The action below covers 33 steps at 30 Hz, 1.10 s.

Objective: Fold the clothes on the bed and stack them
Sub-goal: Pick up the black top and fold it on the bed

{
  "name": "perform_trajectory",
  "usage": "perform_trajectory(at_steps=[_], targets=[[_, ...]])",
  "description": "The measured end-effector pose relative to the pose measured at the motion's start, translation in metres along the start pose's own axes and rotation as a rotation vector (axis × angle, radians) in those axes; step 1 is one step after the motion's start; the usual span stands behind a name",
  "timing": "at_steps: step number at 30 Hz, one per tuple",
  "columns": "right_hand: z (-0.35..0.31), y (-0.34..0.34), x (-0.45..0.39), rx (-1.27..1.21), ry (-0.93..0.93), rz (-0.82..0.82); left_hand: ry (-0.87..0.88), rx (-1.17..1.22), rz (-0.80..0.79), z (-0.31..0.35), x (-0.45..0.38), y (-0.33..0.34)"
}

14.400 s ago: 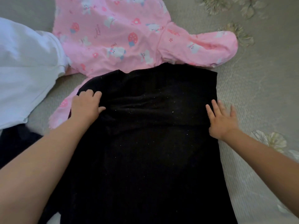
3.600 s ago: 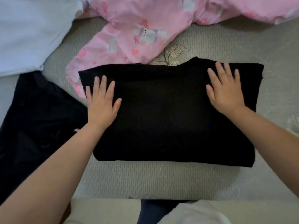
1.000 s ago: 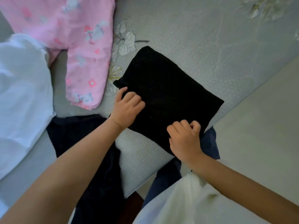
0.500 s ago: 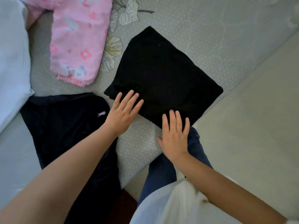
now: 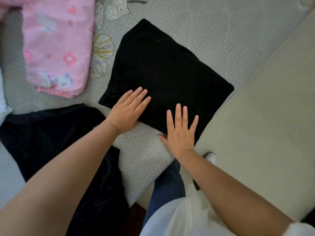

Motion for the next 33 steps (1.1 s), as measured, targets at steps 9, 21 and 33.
perform_trajectory(at_steps=[9, 21, 33], targets=[[0.022, 0.005, -0.013, -0.075, -0.048, -0.105, -0.035, -0.07, -0.159, -0.015, -0.013, 0.021], [0.077, -0.101, -0.021, -0.053, -0.164, -0.125, -0.197, -0.083, -0.204, 0.01, -0.043, -0.058], [0.349, -0.346, 0.015, -0.093, 0.045, 0.304, -0.05, -0.296, 0.17, 0.18, -0.269, -0.33]])
Point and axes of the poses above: each hand's wrist, its own x-axis away from the middle knuckle, its own y-axis out of the palm, z = x × y, the point moved 9 cm from there along -x, towards the middle knuckle, and after that the axes turned 2 degrees about -y, right-handed, at the moved point
